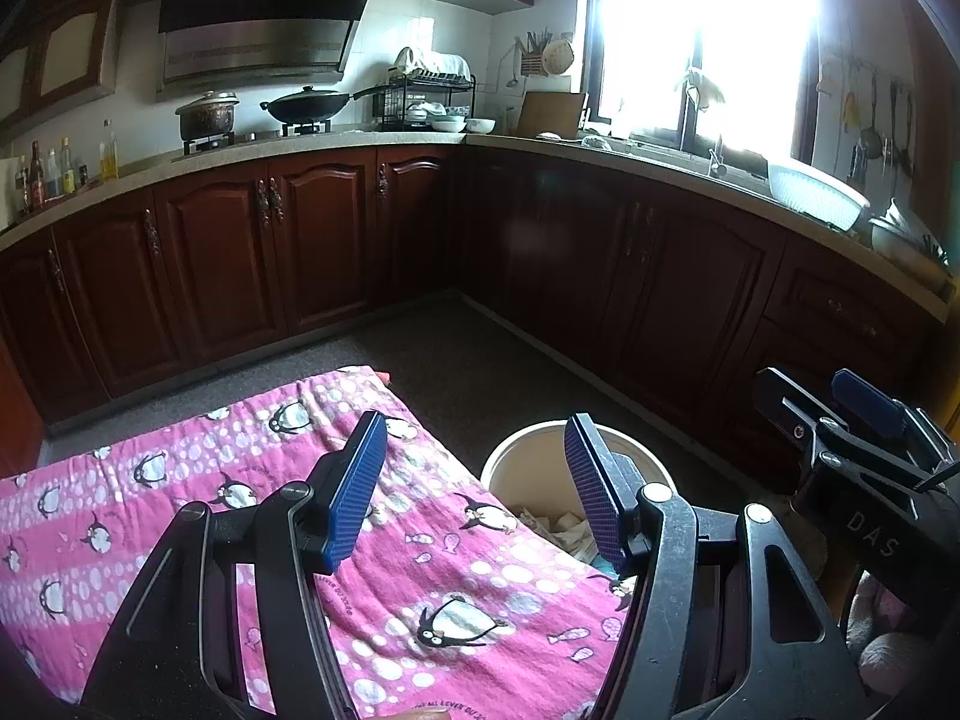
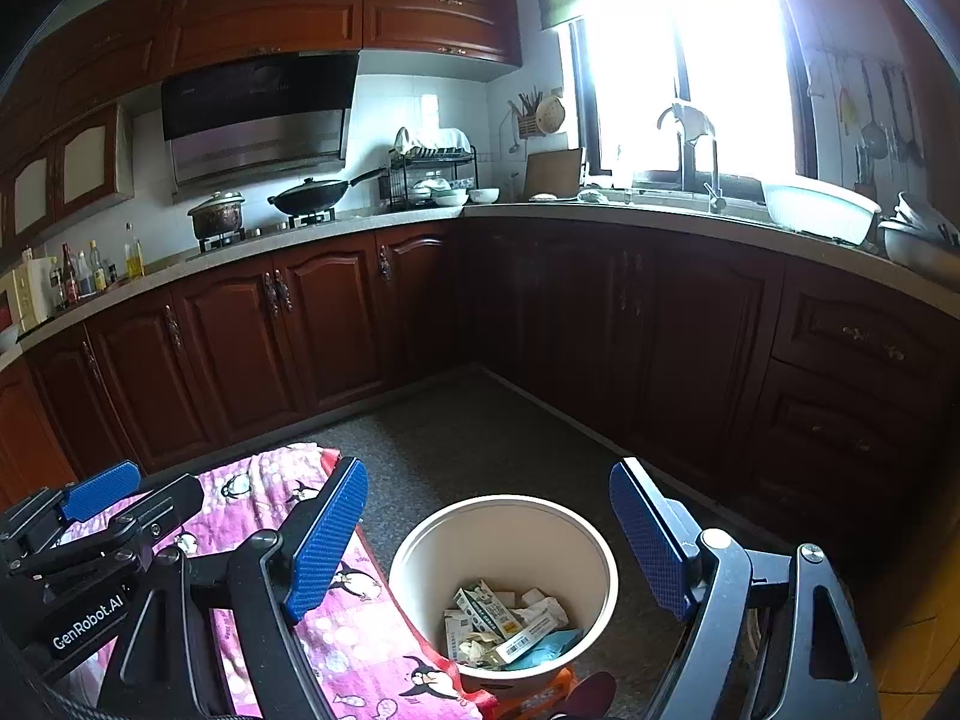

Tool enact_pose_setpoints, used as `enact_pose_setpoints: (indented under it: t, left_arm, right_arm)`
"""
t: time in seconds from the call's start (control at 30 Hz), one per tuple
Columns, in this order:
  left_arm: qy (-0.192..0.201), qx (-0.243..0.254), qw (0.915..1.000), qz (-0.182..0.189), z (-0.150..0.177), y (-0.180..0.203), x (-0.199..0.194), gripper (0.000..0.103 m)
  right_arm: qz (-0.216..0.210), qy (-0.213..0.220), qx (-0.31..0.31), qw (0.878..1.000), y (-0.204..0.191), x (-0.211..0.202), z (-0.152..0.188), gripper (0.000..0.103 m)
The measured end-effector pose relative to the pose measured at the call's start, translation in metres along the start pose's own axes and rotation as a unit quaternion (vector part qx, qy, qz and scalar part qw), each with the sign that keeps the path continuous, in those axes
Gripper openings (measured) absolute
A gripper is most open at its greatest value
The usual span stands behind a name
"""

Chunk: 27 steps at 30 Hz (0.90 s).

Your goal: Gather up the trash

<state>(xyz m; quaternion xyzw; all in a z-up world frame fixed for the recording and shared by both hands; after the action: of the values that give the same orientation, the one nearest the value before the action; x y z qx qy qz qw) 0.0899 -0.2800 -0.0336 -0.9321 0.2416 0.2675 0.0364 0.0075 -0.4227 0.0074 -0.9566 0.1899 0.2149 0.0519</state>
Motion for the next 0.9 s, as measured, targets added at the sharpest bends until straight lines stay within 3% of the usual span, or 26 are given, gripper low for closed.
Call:
enact_pose_setpoints:
  t: [0.9]
  left_arm:
    - [-0.006,0.006,0.9999,-0.007,0.0045,-0.0005,0.0055,0.061]
  right_arm:
    - [-0.001,-0.010,-0.001,1.000,0.0042,0.0053,0.0013,0.081]
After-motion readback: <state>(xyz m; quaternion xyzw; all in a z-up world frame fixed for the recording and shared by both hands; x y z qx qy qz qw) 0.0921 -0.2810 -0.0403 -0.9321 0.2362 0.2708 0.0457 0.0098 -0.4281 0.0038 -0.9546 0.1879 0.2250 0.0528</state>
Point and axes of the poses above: each gripper's, at about its wrist camera, not at the fingertips, and x roughly the way its jaws point, y to its right, z to its underside, the point moved 6 cm from there along x, roughly the way its jaws point, and after that the axes turned 3 degrees about -z, right-handed, at the moved point
